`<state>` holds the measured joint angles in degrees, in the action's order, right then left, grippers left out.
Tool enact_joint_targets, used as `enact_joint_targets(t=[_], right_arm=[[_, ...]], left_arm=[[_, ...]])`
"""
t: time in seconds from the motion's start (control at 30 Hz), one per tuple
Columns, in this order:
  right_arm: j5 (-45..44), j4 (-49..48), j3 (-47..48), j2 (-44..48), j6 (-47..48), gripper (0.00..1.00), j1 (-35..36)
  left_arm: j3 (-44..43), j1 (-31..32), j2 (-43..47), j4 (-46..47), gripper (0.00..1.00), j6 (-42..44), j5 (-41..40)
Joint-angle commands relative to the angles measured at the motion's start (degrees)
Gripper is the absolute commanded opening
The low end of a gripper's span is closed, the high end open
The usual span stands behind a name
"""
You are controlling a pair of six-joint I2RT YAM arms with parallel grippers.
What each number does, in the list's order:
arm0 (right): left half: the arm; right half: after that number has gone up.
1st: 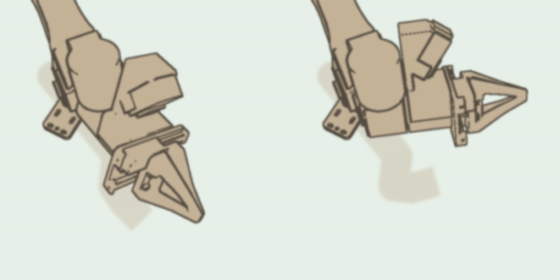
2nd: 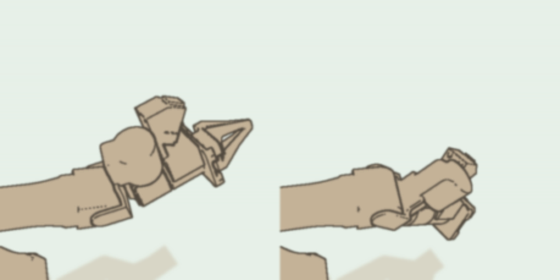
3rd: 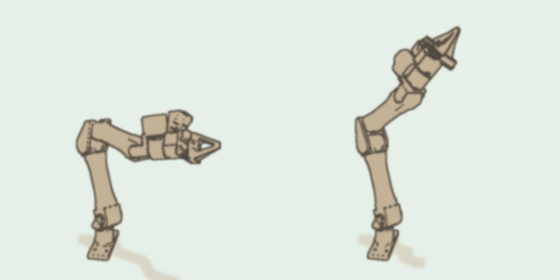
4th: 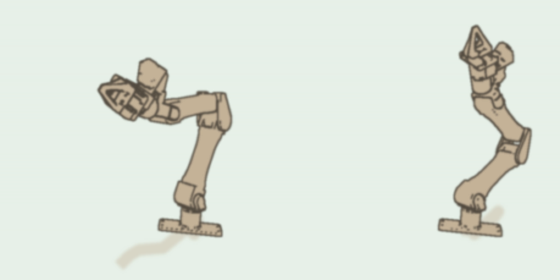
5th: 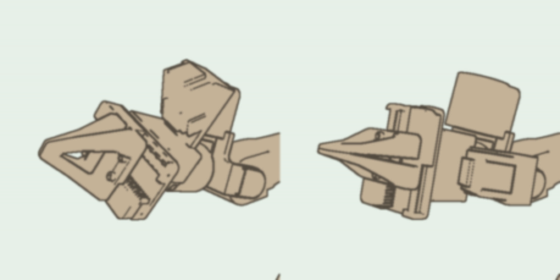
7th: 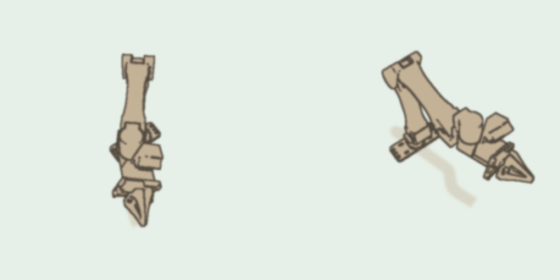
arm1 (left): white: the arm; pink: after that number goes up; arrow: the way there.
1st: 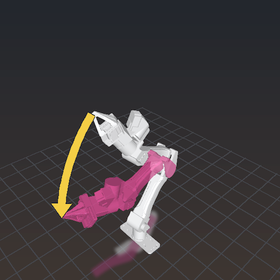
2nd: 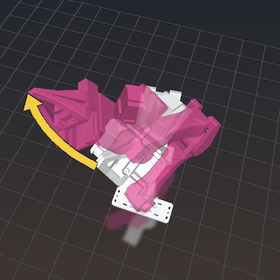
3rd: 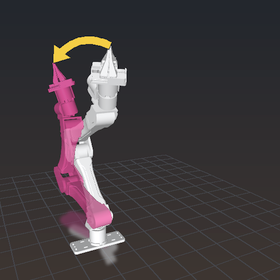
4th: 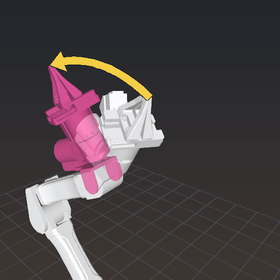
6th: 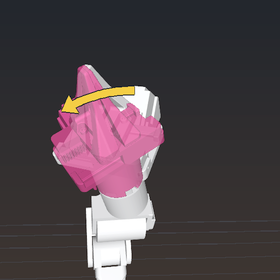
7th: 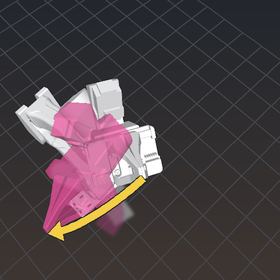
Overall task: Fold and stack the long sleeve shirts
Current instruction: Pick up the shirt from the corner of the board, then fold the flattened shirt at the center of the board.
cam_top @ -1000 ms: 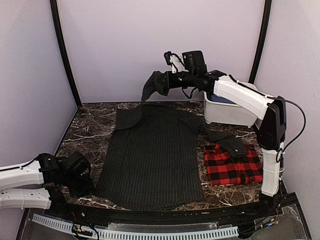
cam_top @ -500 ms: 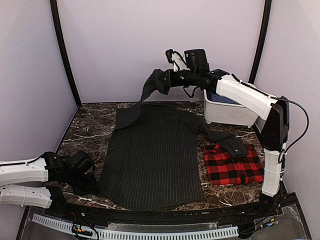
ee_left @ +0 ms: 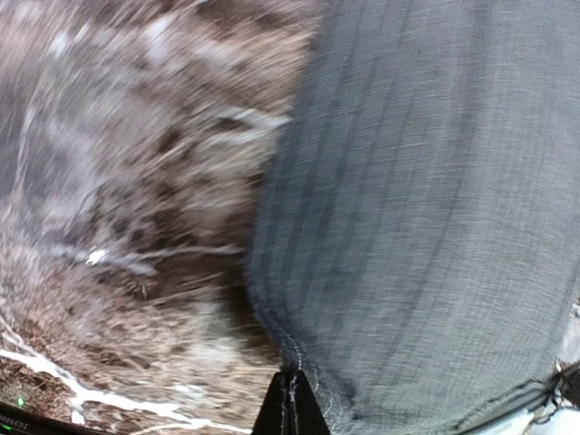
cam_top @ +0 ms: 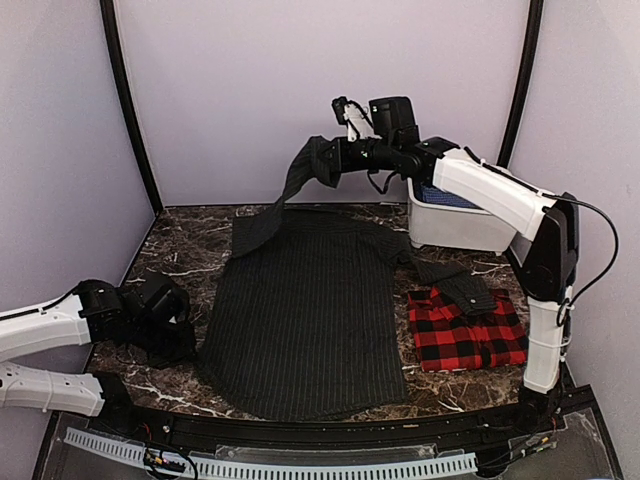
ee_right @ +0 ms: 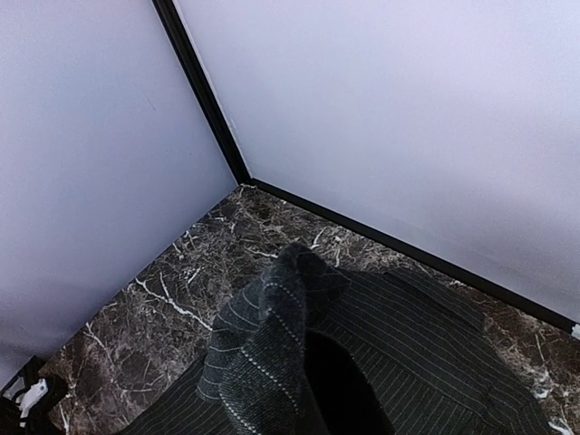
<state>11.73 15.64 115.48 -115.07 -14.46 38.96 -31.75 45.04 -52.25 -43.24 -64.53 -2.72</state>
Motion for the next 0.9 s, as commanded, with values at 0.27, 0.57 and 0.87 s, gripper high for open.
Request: enact_joint_targets(t=[0.27,0.57,0.87], right_arm=[[-11.0,1.5,-2.5,9.4,3.0,0.0,-4.4],[-16.9,-1.0,-18.3,20.2,2.8,0.0,-6.8],[-19.7,-2.1,-25.2,24.6,2.6,0.0,-8.3]], left_arm=[[-14.5,0.4,-10.2,6.1,0.0,25.8,11.6],[-17.9,1.0,-18.5,10.3,0.0,34.9,23.1],[-22.7,5.1,-27.8,10.8,0.0,40.0,30.2]])
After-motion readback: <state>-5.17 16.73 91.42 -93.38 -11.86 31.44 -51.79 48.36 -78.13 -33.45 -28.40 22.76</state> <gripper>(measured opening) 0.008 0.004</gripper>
